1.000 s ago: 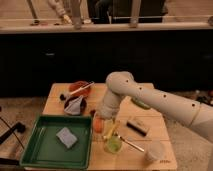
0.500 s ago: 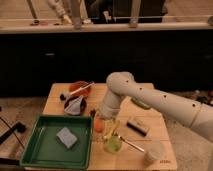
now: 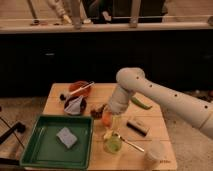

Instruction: Place apple in paper cup

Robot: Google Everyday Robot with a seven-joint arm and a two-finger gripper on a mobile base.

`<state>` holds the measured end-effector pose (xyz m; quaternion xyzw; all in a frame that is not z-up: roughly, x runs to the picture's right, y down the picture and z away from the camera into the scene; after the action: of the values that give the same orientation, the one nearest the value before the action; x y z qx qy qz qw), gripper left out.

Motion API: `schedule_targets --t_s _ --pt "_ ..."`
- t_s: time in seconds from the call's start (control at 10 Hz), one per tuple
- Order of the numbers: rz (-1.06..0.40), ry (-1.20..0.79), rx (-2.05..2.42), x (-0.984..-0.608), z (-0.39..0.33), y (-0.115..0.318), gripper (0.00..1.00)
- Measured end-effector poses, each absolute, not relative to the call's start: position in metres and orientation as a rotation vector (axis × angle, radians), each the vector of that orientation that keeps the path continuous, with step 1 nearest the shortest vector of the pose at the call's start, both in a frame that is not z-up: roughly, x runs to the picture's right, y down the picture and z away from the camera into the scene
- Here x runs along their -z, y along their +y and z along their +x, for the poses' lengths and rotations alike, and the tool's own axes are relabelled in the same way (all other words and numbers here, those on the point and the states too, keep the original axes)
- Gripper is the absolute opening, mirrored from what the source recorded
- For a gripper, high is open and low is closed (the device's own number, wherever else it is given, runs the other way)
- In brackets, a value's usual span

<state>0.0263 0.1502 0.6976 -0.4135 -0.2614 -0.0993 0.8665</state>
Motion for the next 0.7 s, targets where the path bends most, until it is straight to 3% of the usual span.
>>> schedule_targets --t_s 0.7 --pt "-0.831 -0.491 0.101 -0.73 0.092 0.119 0.0"
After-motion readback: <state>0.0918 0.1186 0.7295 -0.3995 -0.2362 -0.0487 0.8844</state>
